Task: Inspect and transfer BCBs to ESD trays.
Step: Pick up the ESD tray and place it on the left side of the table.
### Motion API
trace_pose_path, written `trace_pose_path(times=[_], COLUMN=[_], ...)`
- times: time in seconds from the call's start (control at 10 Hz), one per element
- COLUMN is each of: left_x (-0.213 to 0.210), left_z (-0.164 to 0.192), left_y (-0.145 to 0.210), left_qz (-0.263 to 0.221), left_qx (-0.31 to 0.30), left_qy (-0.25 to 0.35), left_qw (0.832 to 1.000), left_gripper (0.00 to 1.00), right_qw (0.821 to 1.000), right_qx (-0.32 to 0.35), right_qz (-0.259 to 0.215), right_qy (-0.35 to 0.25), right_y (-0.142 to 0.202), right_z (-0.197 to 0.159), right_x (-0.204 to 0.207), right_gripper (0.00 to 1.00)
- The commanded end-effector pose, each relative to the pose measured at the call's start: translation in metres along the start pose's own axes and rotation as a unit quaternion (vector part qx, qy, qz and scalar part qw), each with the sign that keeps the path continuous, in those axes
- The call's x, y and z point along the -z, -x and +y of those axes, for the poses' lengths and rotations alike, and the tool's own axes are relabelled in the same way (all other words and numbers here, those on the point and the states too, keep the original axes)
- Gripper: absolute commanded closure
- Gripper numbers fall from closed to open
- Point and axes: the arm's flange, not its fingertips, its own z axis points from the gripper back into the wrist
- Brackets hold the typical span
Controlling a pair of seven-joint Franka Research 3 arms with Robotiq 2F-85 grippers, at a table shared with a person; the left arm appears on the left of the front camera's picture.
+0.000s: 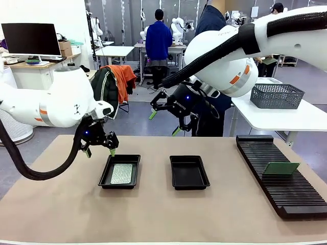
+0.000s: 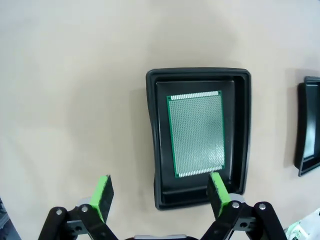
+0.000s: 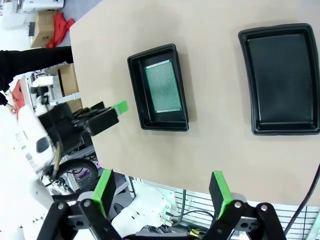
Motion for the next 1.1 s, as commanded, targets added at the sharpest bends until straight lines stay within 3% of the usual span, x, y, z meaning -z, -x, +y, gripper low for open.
trace_pose_path(times=[0.0,0.7,0.8,0.9,1.0], left_x=[0.021,0.071,0.074,0.076,0.077], left_z=[-0.005,-0.002,-0.001,-0.001,-0.003], left_y=[-0.011,-0.025,-0.026,-0.026,-0.025], left_qz=[0.003,0.029,0.035,0.037,0.039], left_qx=[-0.004,0.019,0.023,0.023,0.026], left_qy=[-0.017,-0.037,-0.037,-0.036,-0.032], left_qw=[1.0,0.999,0.998,0.998,0.998], left_gripper=[0.0,0.0,0.1,0.12,0.22], right_qw=[1.0,1.0,1.0,1.0,1.0], right_qx=[0.008,0.008,0.008,0.008,0.008], right_qz=[-0.003,-0.003,-0.003,-0.003,-0.003], right_qy=[0.01,0.01,0.01,0.01,0.01], right_y=[-0.002,-0.002,-0.002,-0.002,-0.002], right_z=[0.003,0.003,0.003,0.003,0.003], right_x=[0.001,0.001,0.001,0.001,0.001], right_gripper=[0.0,0.0,0.0,0.0,0.0])
